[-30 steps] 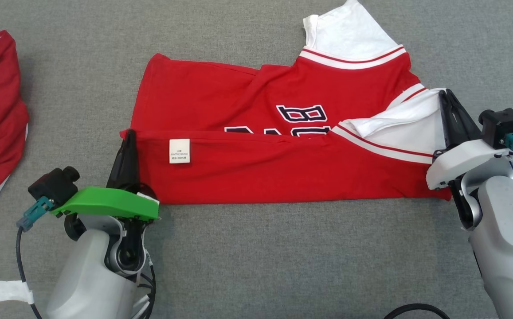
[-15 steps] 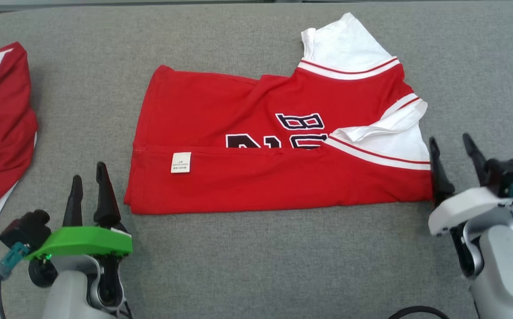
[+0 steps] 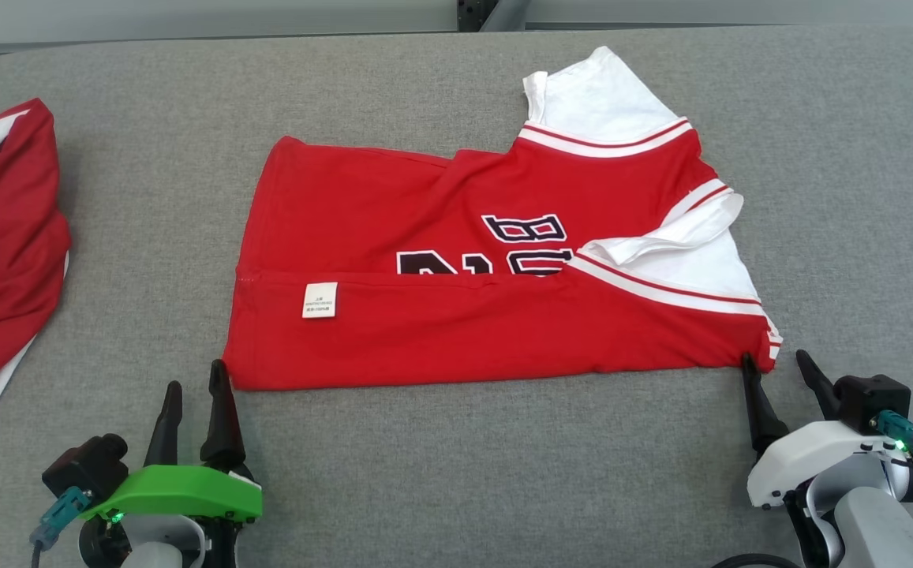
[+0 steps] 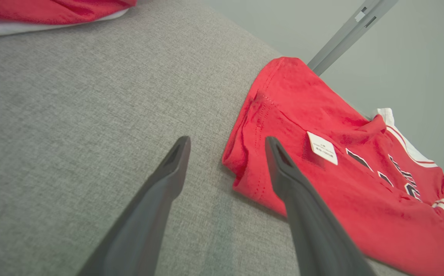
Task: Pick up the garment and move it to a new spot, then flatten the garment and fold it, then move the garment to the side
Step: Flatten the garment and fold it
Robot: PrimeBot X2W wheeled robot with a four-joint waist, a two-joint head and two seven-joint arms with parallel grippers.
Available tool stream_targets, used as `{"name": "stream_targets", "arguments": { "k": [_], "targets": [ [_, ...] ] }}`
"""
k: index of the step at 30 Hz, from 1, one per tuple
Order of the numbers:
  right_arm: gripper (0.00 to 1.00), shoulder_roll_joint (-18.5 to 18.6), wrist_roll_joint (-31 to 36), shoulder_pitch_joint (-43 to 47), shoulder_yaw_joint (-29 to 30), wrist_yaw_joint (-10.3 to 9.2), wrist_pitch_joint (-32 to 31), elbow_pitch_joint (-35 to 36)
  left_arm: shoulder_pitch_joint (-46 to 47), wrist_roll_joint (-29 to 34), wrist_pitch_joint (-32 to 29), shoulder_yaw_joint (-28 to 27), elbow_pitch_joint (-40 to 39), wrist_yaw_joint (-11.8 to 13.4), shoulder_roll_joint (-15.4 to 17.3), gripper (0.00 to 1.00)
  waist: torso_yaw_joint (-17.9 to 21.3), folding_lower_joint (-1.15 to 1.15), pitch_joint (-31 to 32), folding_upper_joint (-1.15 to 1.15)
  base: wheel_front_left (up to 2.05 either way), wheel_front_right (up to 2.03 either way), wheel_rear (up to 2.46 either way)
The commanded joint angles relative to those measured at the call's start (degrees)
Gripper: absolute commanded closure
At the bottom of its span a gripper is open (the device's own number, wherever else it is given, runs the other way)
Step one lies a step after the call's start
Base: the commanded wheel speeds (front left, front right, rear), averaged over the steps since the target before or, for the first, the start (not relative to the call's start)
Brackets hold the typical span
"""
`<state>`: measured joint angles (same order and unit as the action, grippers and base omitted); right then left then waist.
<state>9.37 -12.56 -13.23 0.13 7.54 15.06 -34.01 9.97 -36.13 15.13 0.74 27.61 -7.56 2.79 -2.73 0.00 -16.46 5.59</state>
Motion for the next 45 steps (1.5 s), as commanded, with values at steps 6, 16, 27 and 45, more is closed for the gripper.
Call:
{"name": "stream_targets", "arguments": {
  "k": [6,16,27,45],
  "targets": [
    [0.86,-0.4,-0.4,-1.2,-0.7,-0.11,0.0,-2.5,0.2,-0.5,0.0,1.8,-0.4,0.1,0.2,0.00,-1.0,0.00,-0.4,0.00,0.00,0.00,0.00],
    [1.00,0.1,-1.6,-2.4,-1.4,-0.11,0.1,0.1,2.1,-1.6,0.0,2.0,2.7,0.1,0.3,0.00,-0.3,0.00,-1.6,0.00,0.00,0.00,0.00],
    [1.00,0.3,-2.7,-3.5,-2.8,-0.11,0.1,2.4,4.6,-3.3,0.0,3.3,4.5,0.1,0.2,0.00,1.1,0.00,-3.8,0.00,0.00,0.00,0.00],
    [1.00,-0.5,-3.6,-2.3,-1.5,-0.11,0.1,2.7,4.0,-13.2,0.0,9.9,0.8,0.1,0.2,1.00,1.1,0.00,-1.8,0.00,0.00,0.00,0.00]
  ]
}}
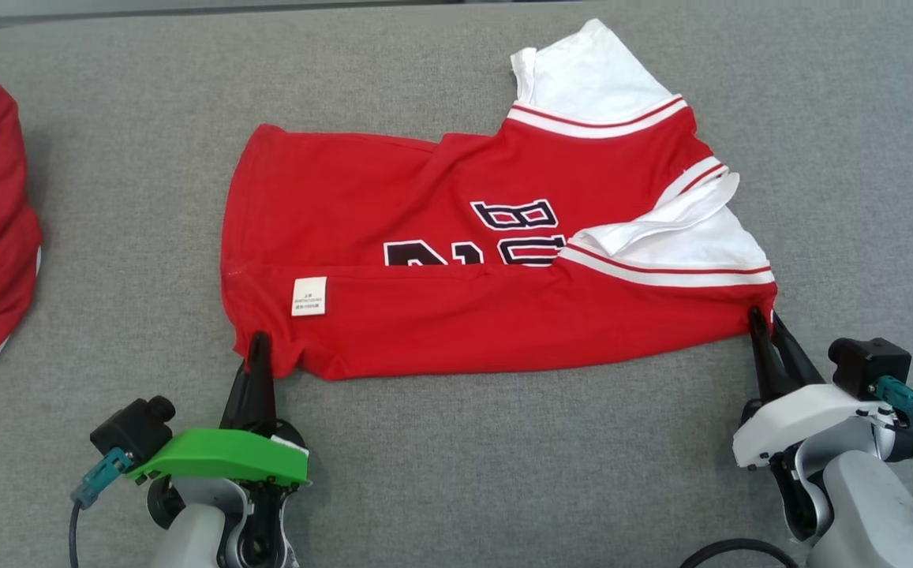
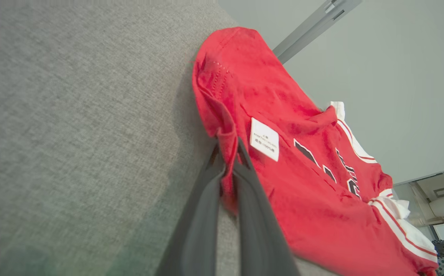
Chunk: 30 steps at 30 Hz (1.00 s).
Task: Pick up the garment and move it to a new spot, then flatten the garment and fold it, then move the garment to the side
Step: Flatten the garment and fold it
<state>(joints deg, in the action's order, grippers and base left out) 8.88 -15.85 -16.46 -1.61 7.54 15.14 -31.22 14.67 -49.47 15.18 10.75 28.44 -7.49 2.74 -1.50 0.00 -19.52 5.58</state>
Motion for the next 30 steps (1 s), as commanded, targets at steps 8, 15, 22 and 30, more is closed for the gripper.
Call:
{"name": "stream_targets", "arguments": {
  "k": [8,15,22,30],
  "targets": [
    [1.00,-1.3,-1.9,3.4,0.8,-0.11,0.0,-0.8,-4.5,-0.5,-0.1,-1.1,-1.7,0.0,1.0,1.00,0.5,0.00,11.0,0.00,0.00,0.00,0.00],
    [1.00,-1.3,-3.2,4.9,0.0,-0.11,0.0,-1.0,-7.9,0.5,-0.1,-3.3,-1.7,0.0,1.8,1.00,1.4,0.00,17.7,0.00,0.00,0.00,0.00],
    [1.00,-0.5,-4.7,9.1,-0.8,-0.11,0.0,-1.2,-12.4,2.0,0.0,-4.5,0.8,0.0,1.6,1.00,1.7,0.00,20.3,0.00,0.00,0.00,0.00],
    [1.00,0.0,-5.3,14.5,-1.8,-0.11,0.0,-2.1,-16.3,4.0,0.0,-4.8,3.6,0.0,1.1,1.00,1.4,0.00,19.0,0.00,0.00,0.00,0.00]
  ]
}}
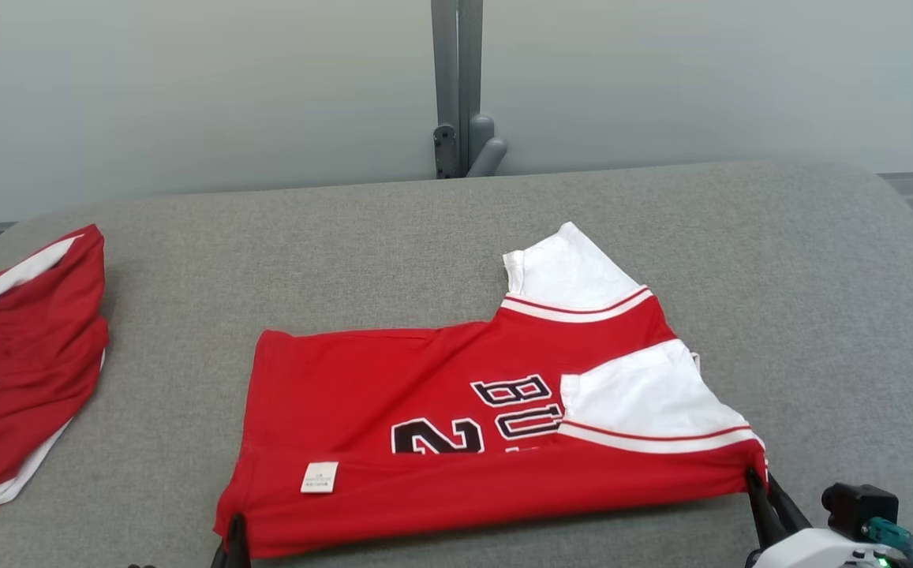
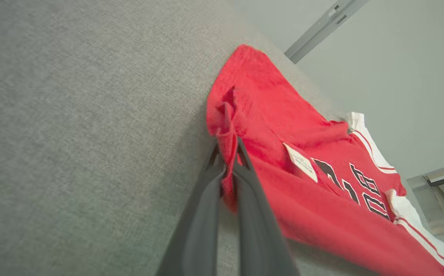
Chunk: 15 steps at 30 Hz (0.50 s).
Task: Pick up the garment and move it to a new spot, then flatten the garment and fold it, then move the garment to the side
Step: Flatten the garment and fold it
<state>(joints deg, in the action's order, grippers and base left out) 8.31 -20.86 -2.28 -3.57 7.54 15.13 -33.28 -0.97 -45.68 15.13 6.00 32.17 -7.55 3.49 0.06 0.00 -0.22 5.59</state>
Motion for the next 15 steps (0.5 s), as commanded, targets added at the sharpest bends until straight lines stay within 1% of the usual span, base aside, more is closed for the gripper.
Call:
{"name": "stream_targets", "arguments": {
  "k": [1,5,6,7,8,10,12,15],
  "targets": [
    [1.00,0.6,-0.3,0.8,0.3,-0.11,0.0,-0.1,-1.1,0.2,0.0,-0.3,0.4,0.1,0.3,1.00,-0.2,0.00,-0.5,-0.01,0.00,0.00,0.00],
    [1.00,0.7,0.7,2.0,-0.7,-0.11,0.0,-0.7,-1.7,0.8,0.0,-0.5,2.0,0.1,-0.1,1.00,-0.4,0.00,-1.5,-0.01,0.00,0.00,0.00],
    [0.85,0.5,0.9,1.9,-0.4,-0.11,0.0,-0.7,-1.5,1.4,0.0,-1.0,2.8,0.1,-0.2,0.34,-0.5,0.00,-2.0,-0.01,0.00,0.00,0.00],
    [0.06,0.6,1.3,1.6,0.0,-0.11,0.0,-0.6,-1.2,1.9,0.0,-1.4,3.1,0.1,-0.2,0.00,-0.5,0.00,-2.2,-0.01,0.00,0.00,0.00],
    [0.00,0.6,1.8,1.3,0.4,-0.11,0.0,-0.2,-0.8,2.1,0.0,-2.0,3.4,0.1,-0.2,0.00,-0.6,0.00,-2.5,-0.01,0.00,0.00,0.00],
    [0.00,0.8,3.3,0.6,0.8,-0.11,0.0,0.7,0.1,2.9,0.0,-4.7,3.0,0.1,-0.2,0.00,-0.8,0.00,-3.0,-0.01,0.00,0.00,0.00],
    [0.00,0.5,4.0,-0.1,2.5,-0.11,0.0,1.7,0.9,5.4,0.0,-6.9,2.0,0.1,-0.5,0.00,-1.0,0.00,-3.6,-0.01,0.00,0.00,0.00],
    [0.00,0.2,5.1,-1.4,4.0,-0.11,0.0,3.4,2.1,8.4,0.0,-7.5,-0.2,0.1,-0.5,0.00,-1.2,0.00,-4.8,-0.01,0.00,0.00,0.00]
  ]
}}
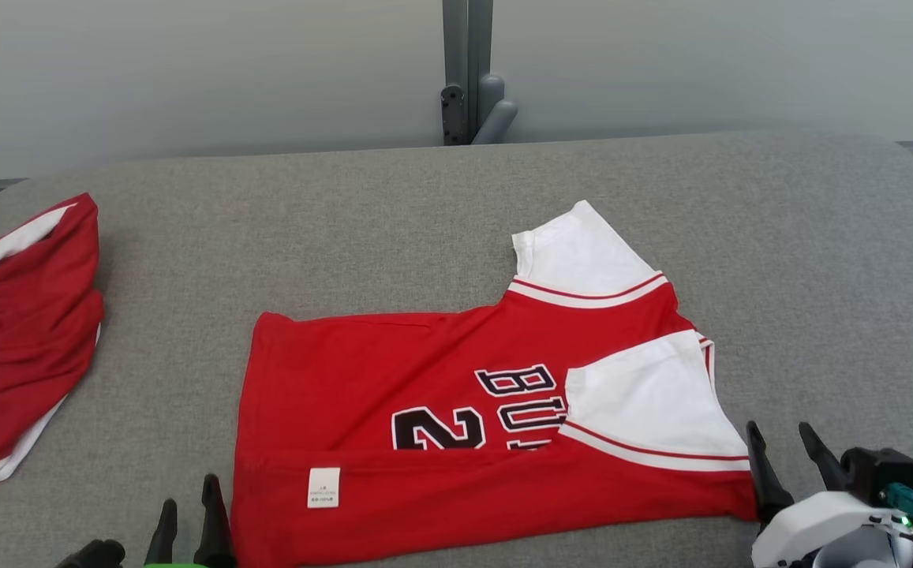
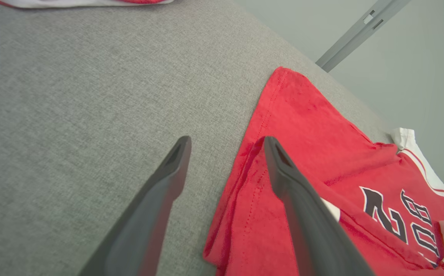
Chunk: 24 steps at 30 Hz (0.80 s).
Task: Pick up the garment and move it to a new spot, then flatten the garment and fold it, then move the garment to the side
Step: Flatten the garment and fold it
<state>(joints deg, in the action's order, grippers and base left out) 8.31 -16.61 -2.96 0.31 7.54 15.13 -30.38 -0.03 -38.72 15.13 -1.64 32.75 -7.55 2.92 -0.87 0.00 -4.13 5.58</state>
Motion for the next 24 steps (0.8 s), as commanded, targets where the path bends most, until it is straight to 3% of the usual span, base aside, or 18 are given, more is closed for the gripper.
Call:
{"name": "stream_targets", "arguments": {
  "k": [1,12,24],
  "targets": [
    [0.00,-0.1,1.2,-1.2,0.2,-0.11,0.0,0.9,1.6,2.2,0.0,0.3,-1.2,0.1,0.1,0.00,-0.3,0.00,-1.2,0.01,0.00,0.00,0.00],
    [0.00,-0.6,4.1,-12.2,-1.7,-0.11,0.0,4.3,16.0,8.7,0.0,4.8,0.6,0.1,1.5,0.00,0.0,0.00,-9.7,0.01,0.00,0.00,0.00],
    [0.00,-0.2,4.6,-19.7,-4.8,-0.11,0.0,4.2,31.8,13.5,0.0,10.5,13.5,0.1,5.2,0.00,0.9,0.00,-16.3,0.01,0.00,0.00,0.00]
  ]
}}
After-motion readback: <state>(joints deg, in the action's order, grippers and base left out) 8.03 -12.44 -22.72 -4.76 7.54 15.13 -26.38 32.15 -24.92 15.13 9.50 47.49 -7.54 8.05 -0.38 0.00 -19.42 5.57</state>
